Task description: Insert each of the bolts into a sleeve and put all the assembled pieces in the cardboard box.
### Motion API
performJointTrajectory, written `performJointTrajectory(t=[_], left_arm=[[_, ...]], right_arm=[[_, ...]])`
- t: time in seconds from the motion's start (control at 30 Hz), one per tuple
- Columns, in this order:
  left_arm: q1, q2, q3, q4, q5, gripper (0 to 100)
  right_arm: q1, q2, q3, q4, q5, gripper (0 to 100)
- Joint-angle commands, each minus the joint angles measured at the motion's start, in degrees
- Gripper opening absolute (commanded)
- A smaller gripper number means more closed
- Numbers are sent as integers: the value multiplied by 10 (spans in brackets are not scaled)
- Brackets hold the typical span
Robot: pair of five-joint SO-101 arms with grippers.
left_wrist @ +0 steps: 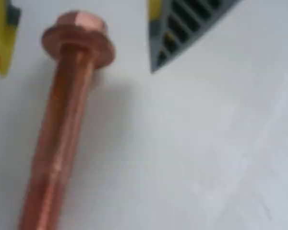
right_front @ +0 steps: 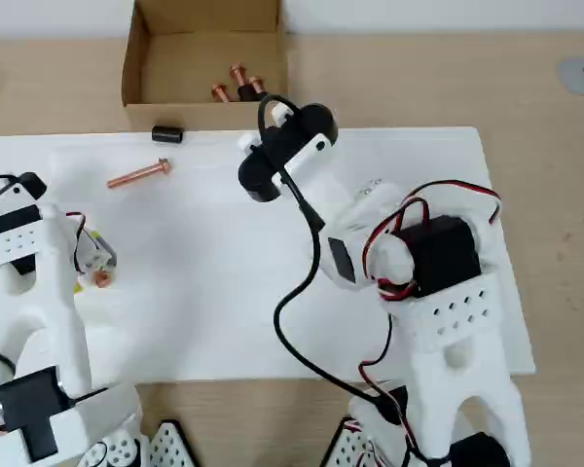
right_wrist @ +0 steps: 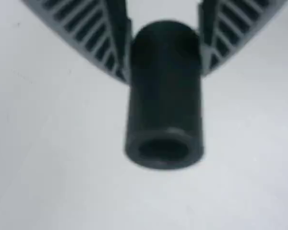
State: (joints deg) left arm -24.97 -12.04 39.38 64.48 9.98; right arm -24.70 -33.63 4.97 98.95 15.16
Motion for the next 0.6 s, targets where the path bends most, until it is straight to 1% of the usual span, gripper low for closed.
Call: performJointTrajectory(t=[0.0,0.33,0.57], left_arm=[[-5,-20,8,-19,-3,208],[-2,-17,14,-21,-3,208],[-2,66,-11,-21,-3,207]], right_arm=[[-4,-16,-36,0,-1,12],[-4,-16,-36,-1,-1,12],[-4,-19,-36,0,-1,12]])
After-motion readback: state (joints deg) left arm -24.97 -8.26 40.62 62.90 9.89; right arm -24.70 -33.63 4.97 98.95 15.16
